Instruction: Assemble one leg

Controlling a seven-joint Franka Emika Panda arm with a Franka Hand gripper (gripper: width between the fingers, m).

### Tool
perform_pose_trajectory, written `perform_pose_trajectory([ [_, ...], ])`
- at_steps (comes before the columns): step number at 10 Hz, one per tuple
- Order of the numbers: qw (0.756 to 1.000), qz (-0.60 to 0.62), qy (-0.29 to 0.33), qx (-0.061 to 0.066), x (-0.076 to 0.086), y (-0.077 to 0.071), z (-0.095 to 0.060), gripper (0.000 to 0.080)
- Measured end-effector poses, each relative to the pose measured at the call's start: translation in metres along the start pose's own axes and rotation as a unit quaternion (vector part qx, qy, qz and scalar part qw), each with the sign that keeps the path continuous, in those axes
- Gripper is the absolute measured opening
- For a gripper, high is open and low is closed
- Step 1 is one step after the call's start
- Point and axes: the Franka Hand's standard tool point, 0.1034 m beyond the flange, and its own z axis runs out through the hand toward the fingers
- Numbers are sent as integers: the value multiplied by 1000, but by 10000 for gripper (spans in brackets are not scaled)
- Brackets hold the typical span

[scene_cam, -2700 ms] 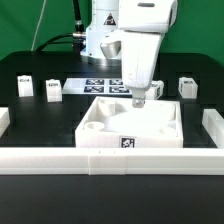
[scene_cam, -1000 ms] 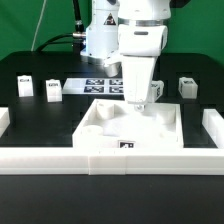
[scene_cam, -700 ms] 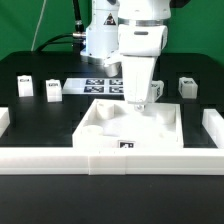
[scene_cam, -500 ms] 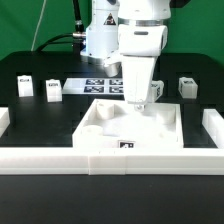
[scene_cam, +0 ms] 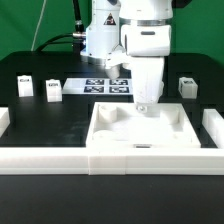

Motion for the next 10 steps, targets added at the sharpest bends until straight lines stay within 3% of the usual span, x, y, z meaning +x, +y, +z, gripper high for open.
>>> perform_pose_trajectory([
  [4, 1000, 3, 4, -4, 28, 10, 1, 58],
  [9, 1000, 11, 3, 0, 27, 9, 2, 58],
  [10, 1000, 11, 3, 0, 27, 9, 2, 273],
])
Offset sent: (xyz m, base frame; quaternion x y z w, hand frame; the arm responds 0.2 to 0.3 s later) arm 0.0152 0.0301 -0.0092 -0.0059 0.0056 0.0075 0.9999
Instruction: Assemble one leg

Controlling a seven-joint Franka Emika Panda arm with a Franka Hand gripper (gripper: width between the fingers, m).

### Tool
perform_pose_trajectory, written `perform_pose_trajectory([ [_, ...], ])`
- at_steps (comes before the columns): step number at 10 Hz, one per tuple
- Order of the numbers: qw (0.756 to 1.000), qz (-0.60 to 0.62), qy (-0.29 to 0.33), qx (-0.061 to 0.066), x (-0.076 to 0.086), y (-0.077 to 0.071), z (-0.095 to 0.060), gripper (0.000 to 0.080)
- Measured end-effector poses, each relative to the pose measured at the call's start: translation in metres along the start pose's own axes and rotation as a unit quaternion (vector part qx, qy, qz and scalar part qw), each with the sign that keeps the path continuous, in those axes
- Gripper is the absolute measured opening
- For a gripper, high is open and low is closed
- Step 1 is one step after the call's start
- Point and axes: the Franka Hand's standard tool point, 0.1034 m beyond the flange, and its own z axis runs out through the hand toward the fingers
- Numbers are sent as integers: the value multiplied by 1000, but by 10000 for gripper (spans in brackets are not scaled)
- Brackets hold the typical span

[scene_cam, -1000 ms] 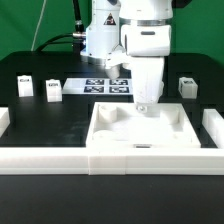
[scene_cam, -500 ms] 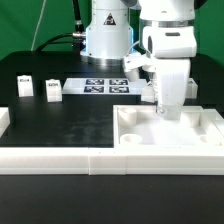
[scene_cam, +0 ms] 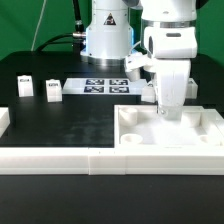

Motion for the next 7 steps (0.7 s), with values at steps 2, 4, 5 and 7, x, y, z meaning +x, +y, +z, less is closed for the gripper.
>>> perform_pose_trajectory([
  [2, 1000, 0, 0, 0, 0, 0, 0, 499],
  [4, 1000, 1, 0, 0, -1, 0, 0, 623],
  [5, 1000, 1, 0, 0, -1, 0, 0, 623],
  [7, 1000, 1, 0, 0, -1, 0, 0, 645],
])
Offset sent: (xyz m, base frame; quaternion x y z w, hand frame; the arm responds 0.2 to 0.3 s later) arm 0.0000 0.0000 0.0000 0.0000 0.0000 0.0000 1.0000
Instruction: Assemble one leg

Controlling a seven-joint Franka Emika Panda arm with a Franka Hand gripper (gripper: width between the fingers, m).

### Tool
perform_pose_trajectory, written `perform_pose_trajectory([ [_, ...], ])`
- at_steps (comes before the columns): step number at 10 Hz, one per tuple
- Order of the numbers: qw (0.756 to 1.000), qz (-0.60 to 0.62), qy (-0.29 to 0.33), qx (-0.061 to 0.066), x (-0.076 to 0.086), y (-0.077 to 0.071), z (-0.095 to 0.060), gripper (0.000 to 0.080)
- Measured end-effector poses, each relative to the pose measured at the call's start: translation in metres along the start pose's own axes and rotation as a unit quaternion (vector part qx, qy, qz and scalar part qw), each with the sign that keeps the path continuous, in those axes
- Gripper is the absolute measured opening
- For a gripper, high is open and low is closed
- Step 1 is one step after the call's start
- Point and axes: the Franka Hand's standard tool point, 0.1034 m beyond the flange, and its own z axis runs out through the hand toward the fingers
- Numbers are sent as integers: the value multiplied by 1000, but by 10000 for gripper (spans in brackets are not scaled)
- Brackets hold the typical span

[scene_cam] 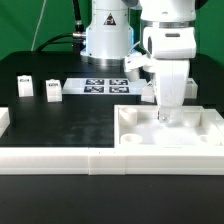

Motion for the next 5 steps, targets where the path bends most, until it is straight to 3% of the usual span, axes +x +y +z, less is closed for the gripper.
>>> perform_pose_trajectory([
  [2, 1000, 9, 0, -2, 0, -1, -2, 649],
  [5, 997, 76, -5, -9, 5, -33, -33, 649],
])
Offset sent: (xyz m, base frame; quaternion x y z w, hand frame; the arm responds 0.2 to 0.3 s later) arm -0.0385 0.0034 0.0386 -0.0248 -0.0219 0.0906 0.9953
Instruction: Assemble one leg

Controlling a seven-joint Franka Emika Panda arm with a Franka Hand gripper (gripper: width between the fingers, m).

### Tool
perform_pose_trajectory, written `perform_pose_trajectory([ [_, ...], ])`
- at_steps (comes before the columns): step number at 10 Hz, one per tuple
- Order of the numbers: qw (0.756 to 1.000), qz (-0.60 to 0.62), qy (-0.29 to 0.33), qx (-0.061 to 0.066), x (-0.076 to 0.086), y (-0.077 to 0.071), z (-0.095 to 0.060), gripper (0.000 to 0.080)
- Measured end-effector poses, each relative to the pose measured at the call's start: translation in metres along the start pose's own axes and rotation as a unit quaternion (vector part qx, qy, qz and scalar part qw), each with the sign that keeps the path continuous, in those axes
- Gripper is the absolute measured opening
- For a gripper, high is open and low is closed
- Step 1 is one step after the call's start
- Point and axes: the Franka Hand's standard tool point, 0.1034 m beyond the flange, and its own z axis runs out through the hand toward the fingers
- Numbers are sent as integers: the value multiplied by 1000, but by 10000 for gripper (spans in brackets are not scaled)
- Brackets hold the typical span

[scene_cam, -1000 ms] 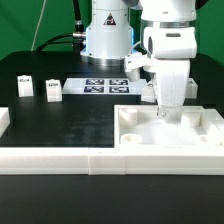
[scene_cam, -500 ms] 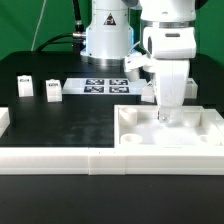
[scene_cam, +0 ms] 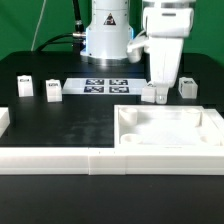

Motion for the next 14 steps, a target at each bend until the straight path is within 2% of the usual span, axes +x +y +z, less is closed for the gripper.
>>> perform_pose_trajectory([
  [1, 1000, 11, -3, -1, 0, -11, -10, 649],
  [3, 1000, 30, -2, -8, 3, -22, -21, 649],
  [6, 997, 73, -2, -4, 2, -21, -18, 649],
  [8, 982, 188, 1, -3, 1, -23, -16, 649],
  [10, 940, 342, 6, 13, -2, -44, -6, 649],
  [11, 906, 422, 4, 23, 3, -54, -2, 649],
  [14, 824, 566, 3, 31, 26, -72, 1, 649],
])
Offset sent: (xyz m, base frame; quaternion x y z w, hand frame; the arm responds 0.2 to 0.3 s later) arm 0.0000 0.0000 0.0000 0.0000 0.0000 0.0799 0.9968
